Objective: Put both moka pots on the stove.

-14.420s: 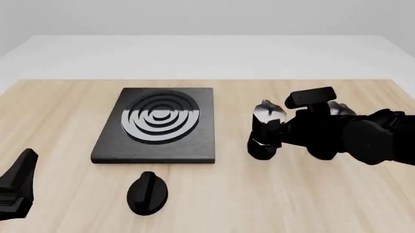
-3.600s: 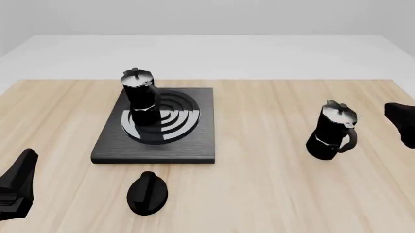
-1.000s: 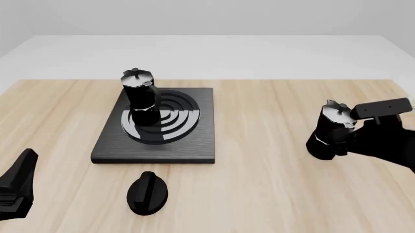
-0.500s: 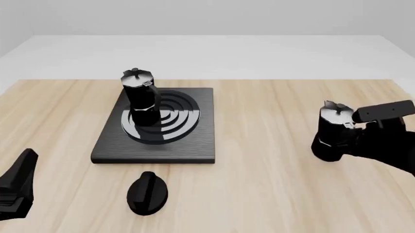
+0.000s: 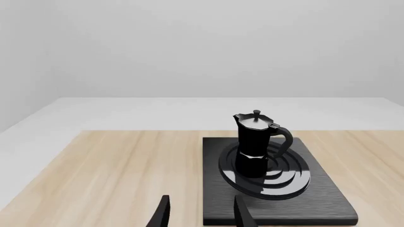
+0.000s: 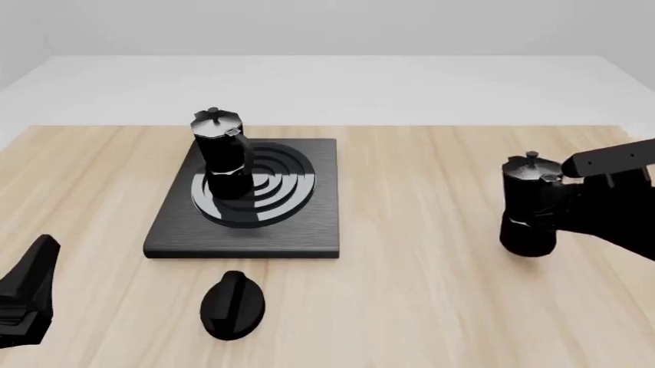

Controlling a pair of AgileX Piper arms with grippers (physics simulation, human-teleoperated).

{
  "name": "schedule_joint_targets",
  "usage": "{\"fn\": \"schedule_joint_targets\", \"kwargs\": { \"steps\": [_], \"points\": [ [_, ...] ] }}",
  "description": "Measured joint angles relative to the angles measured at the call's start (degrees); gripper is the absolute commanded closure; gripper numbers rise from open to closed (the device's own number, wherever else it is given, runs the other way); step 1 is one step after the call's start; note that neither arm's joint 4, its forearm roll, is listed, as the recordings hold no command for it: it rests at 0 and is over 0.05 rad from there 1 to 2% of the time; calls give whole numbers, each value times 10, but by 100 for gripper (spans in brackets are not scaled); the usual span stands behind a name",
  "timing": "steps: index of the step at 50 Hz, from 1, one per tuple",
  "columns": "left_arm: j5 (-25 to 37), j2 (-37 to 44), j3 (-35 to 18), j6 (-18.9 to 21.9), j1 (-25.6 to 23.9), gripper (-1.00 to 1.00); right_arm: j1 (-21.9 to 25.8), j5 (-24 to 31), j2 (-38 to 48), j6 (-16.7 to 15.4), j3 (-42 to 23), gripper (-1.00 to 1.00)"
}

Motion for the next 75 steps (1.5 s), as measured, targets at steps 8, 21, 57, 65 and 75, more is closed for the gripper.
{"fn": "schedule_joint_targets", "kwargs": {
  "steps": [8,21,57,65,75],
  "points": [
    [0,0,0,0,0,-100,18,4,-6,10,-14,100],
    [0,0,0,0,0,-100,60,-18,-8,29,-25,100],
    [0,0,0,0,0,-100,208,-207,18,66,-29,100],
    [0,0,0,0,0,-100,226,-253,47,65,-38,100],
    [0,0,0,0,0,-100,243,-306,73,60,-53,100]
  ]
}}
